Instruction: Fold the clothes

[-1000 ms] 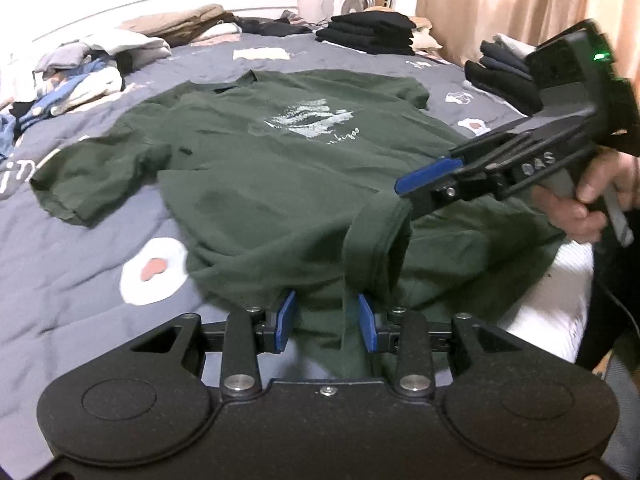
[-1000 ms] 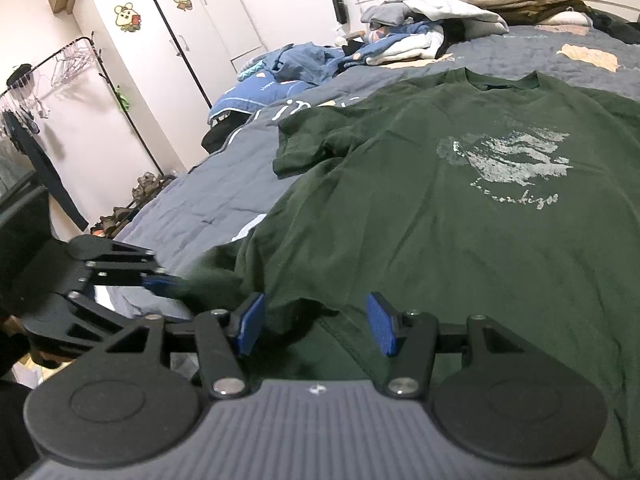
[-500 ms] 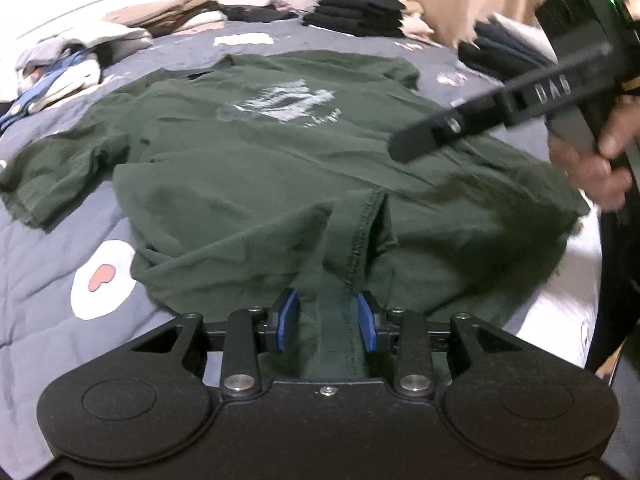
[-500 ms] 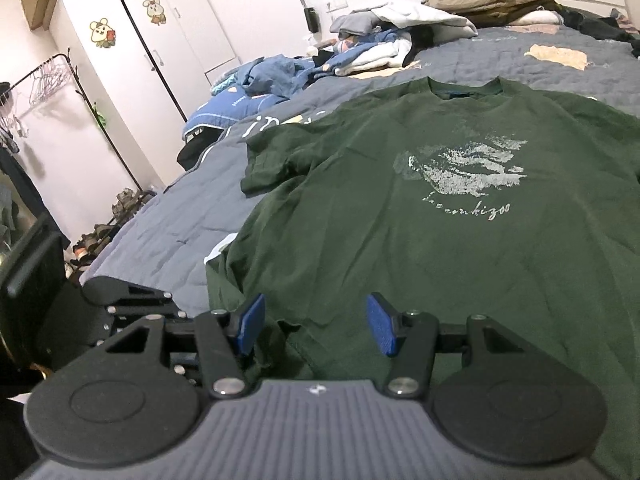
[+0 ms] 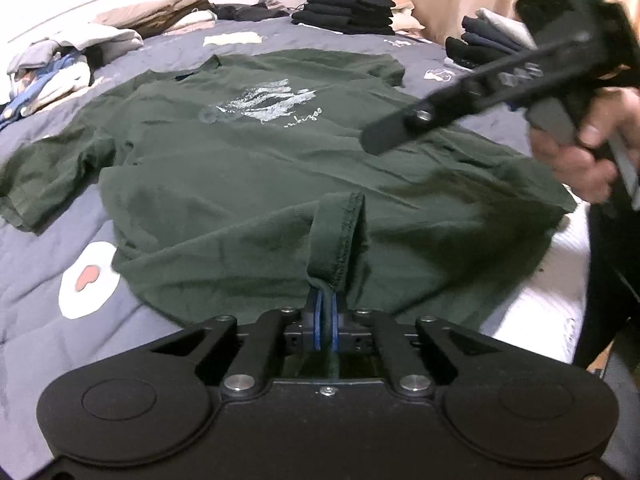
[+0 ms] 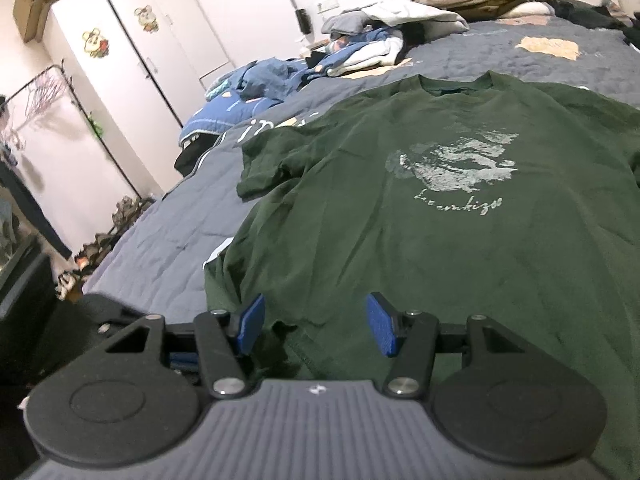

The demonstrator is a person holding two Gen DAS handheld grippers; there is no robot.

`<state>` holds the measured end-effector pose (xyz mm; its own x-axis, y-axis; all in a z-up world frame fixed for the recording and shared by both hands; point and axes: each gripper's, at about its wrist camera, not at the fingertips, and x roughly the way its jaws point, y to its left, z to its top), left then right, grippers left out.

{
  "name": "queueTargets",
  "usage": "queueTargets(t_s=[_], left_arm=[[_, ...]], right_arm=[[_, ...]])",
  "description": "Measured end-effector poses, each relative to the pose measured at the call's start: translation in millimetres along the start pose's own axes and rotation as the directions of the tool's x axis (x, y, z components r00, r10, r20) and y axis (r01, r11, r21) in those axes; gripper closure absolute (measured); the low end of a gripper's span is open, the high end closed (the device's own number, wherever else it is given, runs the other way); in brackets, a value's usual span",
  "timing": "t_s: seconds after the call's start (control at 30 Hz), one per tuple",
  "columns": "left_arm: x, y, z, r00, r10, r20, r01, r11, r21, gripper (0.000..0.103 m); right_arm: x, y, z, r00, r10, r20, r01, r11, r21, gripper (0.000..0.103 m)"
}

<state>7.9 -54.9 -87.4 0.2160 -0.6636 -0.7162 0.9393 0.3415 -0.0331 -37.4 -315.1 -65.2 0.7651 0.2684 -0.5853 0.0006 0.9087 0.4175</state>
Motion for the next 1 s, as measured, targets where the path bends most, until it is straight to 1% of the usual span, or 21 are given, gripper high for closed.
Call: queueTargets(t_s=[0.03, 0.13, 0.23, 0.3, 0.4, 0.43, 0.47, 0.5, 0.57, 0.6, 0.67, 0.77, 0.83, 0.87, 0.93, 0.97, 1.0], left_arm=[[-7.5, -1.9, -2.8, 1.000, 0.011, 0.006, -0.011, 1.000, -0.004, 0.099], [-38.4, -5.2, -12.1, 0.995, 0.095, 0.021, -0.095, 0.995, -0.016, 0.099], [-72.7, -1.2, -18.2, 0.981, 0.191, 0.026, -0.189, 0.979, -0.069, 0.099], [-91.5, -0.3, -19.4, 0.965, 0.261, 0.009, -0.260, 0.962, -0.086, 0.100], [-112.5, -9.4, -17.3, 0.933, 0.358, -0.027, -0.359, 0.931, -0.068, 0.100], [-116.0, -13.1, -16.1, 0.921, 0.386, -0.054, -0.389, 0.919, -0.064, 0.100], [-115.4, -18.3, -16.1, 0.895, 0.435, -0.094, -0.440, 0.898, -0.033, 0.101], [-114.0, -23.9, -16.3, 0.863, 0.488, -0.135, -0.492, 0.871, 0.004, 0.103], [-107.0, -32.7, -21.7, 0.803, 0.565, -0.191, -0.558, 0.825, 0.094, 0.103], [-109.5, -33.3, -24.7, 0.819, 0.541, -0.190, -0.537, 0.840, 0.075, 0.103], [-116.7, -31.0, -26.7, 0.865, 0.473, -0.170, -0.480, 0.877, -0.002, 0.103], [-123.9, -25.8, -26.7, 0.911, 0.401, -0.093, -0.405, 0.914, -0.020, 0.100], [-123.0, -15.3, -27.0, 0.926, 0.369, -0.075, -0.372, 0.928, -0.028, 0.096], [-120.6, -11.7, -27.4, 0.931, 0.359, -0.069, -0.361, 0.932, -0.019, 0.093], [-115.2, -5.1, -28.2, 0.938, 0.341, -0.057, -0.341, 0.940, 0.007, 0.080], [-112.6, -1.9, -28.6, 0.942, 0.331, -0.051, -0.331, 0.944, 0.020, 0.063], [-109.9, 1.4, -29.0, 0.946, 0.322, -0.046, -0.321, 0.947, 0.032, 0.053]], right_arm=[[-0.3, -1.4, 0.8, 1.000, 0.002, 0.002, -0.002, 1.000, 0.008, 0.047], [-1.1, -0.4, 1.3, 1.000, 0.010, 0.005, -0.010, 1.000, 0.011, 0.047], [-2.6, 3.0, 0.9, 1.000, 0.021, 0.005, -0.021, 1.000, 0.002, 0.047], [-6.1, 3.9, 0.8, 1.000, 0.029, 0.008, -0.029, 1.000, 0.000, 0.047], [-11.9, 5.3, 0.2, 0.999, 0.034, 0.014, -0.034, 0.999, -0.002, 0.047], [-14.5, 5.2, -0.1, 0.999, 0.033, 0.016, -0.033, 0.999, -0.003, 0.047], [-18.0, 4.0, 0.1, 0.999, 0.032, 0.017, -0.032, 0.999, -0.002, 0.047], [-21.3, 3.7, -1.1, 0.999, 0.030, 0.018, -0.030, 1.000, -0.002, 0.047], [-28.0, 3.4, -4.3, 1.000, 0.025, 0.016, -0.025, 1.000, -0.010, 0.047], [-31.3, 3.3, -5.8, 1.000, 0.023, 0.015, -0.023, 1.000, -0.014, 0.047], [-37.7, 3.6, -9.8, 1.000, 0.016, 0.013, -0.016, 1.000, -0.024, 0.047], [-46.4, 4.4, -16.6, 1.000, 0.008, 0.013, -0.008, 0.999, -0.037, 0.047], [-48.2, 4.2, -20.2, 1.000, 0.002, 0.012, -0.002, 0.999, -0.043, 0.046], [-48.4, 4.5, -21.4, 1.000, 0.000, 0.009, 0.001, 0.999, -0.045, 0.046], [-47.4, 6.0, -23.8, 1.000, -0.001, 0.002, 0.001, 0.999, -0.051, 0.046], [-46.4, 7.0, -24.8, 1.000, -0.001, -0.002, 0.001, 0.998, -0.055, 0.046], [-45.4, 8.0, -25.8, 1.000, 0.000, -0.006, 0.000, 0.998, -0.059, 0.046]])
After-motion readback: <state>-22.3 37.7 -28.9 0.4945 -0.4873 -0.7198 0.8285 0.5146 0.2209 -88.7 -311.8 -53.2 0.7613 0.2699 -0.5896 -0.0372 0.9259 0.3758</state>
